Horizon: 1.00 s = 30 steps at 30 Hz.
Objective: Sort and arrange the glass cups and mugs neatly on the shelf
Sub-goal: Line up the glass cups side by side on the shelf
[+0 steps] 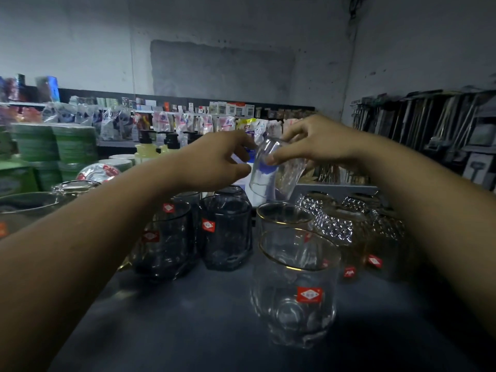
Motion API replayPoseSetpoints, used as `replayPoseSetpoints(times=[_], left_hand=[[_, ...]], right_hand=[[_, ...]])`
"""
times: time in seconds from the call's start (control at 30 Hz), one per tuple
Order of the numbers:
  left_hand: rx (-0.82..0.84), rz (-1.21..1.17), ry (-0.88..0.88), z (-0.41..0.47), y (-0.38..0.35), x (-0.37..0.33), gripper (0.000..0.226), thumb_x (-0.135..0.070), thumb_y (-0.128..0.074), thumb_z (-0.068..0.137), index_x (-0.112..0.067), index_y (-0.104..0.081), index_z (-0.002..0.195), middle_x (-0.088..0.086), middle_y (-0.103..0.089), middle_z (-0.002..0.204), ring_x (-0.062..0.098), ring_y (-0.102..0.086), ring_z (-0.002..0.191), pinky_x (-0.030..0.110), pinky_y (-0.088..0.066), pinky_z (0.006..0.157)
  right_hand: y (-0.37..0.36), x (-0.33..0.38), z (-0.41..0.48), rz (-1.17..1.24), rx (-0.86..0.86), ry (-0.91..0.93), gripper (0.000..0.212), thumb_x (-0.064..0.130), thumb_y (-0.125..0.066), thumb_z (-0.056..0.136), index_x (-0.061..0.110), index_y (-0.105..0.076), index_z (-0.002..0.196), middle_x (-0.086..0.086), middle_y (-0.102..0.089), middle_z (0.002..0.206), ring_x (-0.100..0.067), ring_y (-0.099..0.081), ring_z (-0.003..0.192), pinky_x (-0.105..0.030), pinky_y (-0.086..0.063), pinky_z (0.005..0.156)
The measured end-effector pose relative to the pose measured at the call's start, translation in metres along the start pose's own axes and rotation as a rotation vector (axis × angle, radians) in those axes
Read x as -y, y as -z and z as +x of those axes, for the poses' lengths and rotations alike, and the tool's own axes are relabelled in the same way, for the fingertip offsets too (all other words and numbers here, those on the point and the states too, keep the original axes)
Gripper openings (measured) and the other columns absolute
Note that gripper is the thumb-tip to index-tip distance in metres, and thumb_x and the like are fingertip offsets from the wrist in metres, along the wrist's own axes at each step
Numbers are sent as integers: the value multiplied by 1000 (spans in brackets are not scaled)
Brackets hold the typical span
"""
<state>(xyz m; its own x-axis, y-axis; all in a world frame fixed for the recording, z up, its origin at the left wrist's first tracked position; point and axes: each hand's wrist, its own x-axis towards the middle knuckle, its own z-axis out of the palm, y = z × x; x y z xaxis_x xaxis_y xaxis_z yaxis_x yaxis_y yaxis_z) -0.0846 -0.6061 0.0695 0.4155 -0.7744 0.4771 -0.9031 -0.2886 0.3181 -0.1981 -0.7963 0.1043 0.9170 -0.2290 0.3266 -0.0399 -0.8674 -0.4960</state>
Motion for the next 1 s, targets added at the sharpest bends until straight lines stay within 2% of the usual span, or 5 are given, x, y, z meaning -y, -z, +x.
replayPoseSetpoints(times=[0.33, 0.57, 0.73, 0.83, 1.0], left_hand=[[71, 34, -31, 1, -9, 1, 34, -26, -62, 100, -17, -62, 132, -1, -67, 126, 13, -65, 108, 12, -47, 76], [152, 29, -110, -3, -9, -17, 26, -38, -62, 99, -20, -73, 114, -9, -73, 107, 5, -68, 93, 22, -53, 81], [318, 163, -116, -1, -10, -36, 47, -60, -54, 94, -26, -69, 123, -11, -70, 117, 1, -64, 98, 20, -49, 83], [414, 299, -69, 6, -6, -54, 63, -73, -47, 89, -24, -69, 121, -7, -70, 113, 6, -64, 97, 29, -50, 81], [575, 517, 4, 19, -13, -91, 66, -81, -47, 85, -18, -54, 66, 9, -53, 68, 22, -63, 71, 30, -46, 65]], right_hand=[[-30, -10, 19, -233, 345, -79, 64, 53, -89, 63, 8, -72, 105, -21, -70, 113, -21, -60, 83, -37, -50, 69], [-42, -10, 20, -409, 402, -71, 74, 66, -82, 58, 18, -66, 111, -7, -70, 110, -24, -67, 102, -47, -56, 93], [-28, -18, 15, -382, 415, -9, 30, 33, -71, 88, 17, -70, 114, 0, -70, 107, -20, -66, 102, -37, -52, 91], [-14, -25, -1, -252, 360, 27, 27, 24, -69, 94, 21, -71, 121, 6, -72, 114, -13, -67, 107, -35, -51, 98], [3, -34, -23, -180, 211, 26, 34, 6, -62, 96, 19, -67, 127, 3, -70, 121, -7, -66, 109, -35, -53, 101]])
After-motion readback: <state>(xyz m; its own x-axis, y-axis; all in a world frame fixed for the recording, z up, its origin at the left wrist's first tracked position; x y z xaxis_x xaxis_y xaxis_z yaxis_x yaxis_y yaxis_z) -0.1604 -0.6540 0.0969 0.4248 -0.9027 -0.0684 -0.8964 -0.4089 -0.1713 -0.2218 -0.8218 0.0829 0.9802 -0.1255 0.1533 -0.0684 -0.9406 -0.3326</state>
